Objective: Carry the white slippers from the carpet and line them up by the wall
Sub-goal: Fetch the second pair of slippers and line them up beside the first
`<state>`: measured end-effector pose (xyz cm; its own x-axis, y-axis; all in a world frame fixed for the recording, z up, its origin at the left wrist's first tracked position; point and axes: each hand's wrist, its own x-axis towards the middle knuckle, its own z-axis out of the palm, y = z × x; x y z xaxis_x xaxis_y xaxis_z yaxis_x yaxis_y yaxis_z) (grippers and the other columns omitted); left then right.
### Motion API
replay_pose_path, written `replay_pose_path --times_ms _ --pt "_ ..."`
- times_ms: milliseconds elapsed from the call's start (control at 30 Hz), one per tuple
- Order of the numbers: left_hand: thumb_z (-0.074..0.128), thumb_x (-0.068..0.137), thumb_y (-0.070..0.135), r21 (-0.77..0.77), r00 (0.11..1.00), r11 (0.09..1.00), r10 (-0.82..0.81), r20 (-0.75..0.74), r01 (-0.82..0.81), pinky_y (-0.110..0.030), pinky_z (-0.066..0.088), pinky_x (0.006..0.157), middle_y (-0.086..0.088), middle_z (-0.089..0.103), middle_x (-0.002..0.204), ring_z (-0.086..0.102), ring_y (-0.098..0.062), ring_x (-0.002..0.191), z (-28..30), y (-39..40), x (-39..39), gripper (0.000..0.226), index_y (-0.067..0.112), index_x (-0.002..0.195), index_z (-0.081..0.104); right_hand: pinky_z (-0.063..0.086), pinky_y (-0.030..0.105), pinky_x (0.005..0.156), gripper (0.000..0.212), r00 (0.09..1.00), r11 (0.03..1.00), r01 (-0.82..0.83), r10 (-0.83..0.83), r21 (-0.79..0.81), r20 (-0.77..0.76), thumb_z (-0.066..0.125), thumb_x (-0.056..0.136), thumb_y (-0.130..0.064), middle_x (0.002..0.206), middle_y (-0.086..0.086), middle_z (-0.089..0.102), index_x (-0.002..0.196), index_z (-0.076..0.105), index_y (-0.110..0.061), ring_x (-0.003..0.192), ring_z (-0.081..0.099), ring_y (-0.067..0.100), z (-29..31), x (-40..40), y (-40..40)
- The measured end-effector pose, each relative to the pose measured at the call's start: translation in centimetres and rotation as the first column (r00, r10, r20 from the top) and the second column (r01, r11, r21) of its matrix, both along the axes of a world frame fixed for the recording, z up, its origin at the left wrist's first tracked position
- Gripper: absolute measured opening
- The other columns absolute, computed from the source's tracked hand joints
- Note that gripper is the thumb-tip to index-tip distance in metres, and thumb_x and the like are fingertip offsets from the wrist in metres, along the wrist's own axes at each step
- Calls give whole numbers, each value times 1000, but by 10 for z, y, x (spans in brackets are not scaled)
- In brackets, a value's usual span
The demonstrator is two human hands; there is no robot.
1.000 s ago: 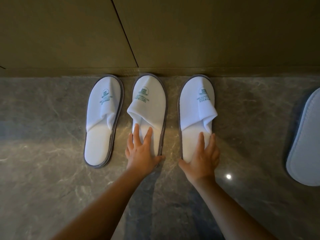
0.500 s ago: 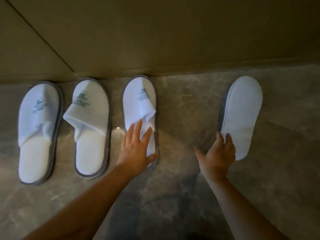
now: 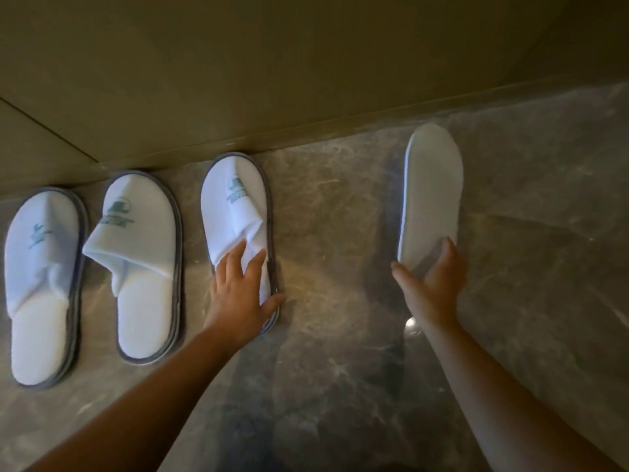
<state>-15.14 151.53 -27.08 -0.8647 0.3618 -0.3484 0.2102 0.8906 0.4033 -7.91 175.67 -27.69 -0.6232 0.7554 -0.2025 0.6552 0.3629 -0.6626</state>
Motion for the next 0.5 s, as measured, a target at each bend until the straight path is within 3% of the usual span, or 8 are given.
replay_pose_path --times_ms 100,167,200,333,433,500 --pt "57 77 42 204 1000 979 16 11 -18 -45 19 112 -11 19 152 17 -30 138 19 32 2 71 17 136 27 37 30 101 72 980 971 -77 33 -226 -194 72 69 -7 133 19 39 131 35 -5 122 40 28 14 -2 -15" --pt "53 79 45 324 990 941 60 127 -99 -38 25 108 -6 25 150 26 -24 136 30 56 0 68 21 136 24 44 8 83 66 955 892 -137 3 -431 -298 66 73 -3 127 7 42 131 35 -11 112 46 16 24 0 -23" --pt "52 80 45 396 973 904 78 216 -161 -36 28 106 -5 28 149 29 -21 134 35 68 -1 67 24 137 24 45 4 76 64 943 859 -160 -13 -486 -332 64 75 -3 125 3 44 131 36 -14 108 48 12 31 2 -27" --pt "50 81 45 579 830 724 -18 558 -374 -30 35 96 -1 42 137 39 -15 125 49 103 -10 59 23 133 31 45 4 64 52 922 774 -233 -16 -589 -387 59 68 -21 95 -9 57 118 49 -25 80 56 -5 52 16 -29" --pt "56 68 54 607 705 631 -130 697 -483 -35 45 87 1 56 113 53 -17 106 56 120 -6 56 24 113 43 50 12 71 23 924 735 -277 27 -619 -381 54 81 -14 80 -19 70 92 65 -31 88 64 4 63 27 -24" --pt "62 62 49 614 631 544 -187 753 -571 -36 54 80 2 67 99 64 -18 94 55 126 -1 56 20 107 48 50 11 63 39 921 752 -300 69 -587 -383 44 87 -6 73 -21 70 75 65 -36 84 62 8 71 32 -21"
